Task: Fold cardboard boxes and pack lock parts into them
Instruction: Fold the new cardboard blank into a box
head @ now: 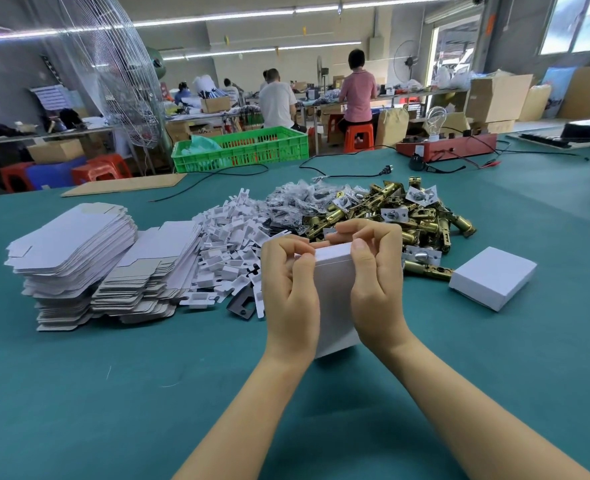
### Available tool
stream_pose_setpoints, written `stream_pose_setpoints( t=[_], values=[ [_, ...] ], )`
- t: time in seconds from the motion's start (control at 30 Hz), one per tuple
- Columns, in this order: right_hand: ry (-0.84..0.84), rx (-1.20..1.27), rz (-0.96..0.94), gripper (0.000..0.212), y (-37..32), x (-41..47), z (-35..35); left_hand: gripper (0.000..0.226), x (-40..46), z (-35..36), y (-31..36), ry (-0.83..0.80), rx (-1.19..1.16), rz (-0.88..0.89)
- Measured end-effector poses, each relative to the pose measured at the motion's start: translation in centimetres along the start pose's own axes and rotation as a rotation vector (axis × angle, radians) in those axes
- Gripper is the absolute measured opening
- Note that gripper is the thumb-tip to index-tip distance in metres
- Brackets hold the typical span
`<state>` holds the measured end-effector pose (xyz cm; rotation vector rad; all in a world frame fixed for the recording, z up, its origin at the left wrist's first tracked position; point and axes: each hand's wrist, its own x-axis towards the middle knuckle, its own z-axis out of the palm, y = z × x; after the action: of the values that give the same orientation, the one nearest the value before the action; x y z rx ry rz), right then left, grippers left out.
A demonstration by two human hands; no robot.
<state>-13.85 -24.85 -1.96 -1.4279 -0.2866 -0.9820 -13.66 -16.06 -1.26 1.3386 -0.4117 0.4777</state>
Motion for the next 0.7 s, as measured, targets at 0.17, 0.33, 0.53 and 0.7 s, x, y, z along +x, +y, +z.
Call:
stream_pose_setpoints(
  t=[0.17, 0.33, 0.53, 0.7],
  values=[
    [-0.006, -0.011, -0.028, 0.024, 0.01, 0.03, -0.01, 0.002, -0.09, 0.00, -0.12, -0.037, 0.014, 0.000],
    [-0.025, -0.049, 0.014, 0.023, 0.12, -0.30, 0.11, 0.012, 0.04, -0.37, 0.02, -0.042, -0.006, -0.015],
    [-0.036, -0.048, 0.055, 0.025, -0.09, 0.31, -0.30, 0.014, 0.01, -0.49, 0.34, -0.149, 0.092, 0.086],
    [-0.032, -0.030, 0.064, 0.030, 0.03, 0.63, -0.63, 0.012, 0.18, -0.74, -0.17, -0.277, 0.175, 0.034]
  ],
)
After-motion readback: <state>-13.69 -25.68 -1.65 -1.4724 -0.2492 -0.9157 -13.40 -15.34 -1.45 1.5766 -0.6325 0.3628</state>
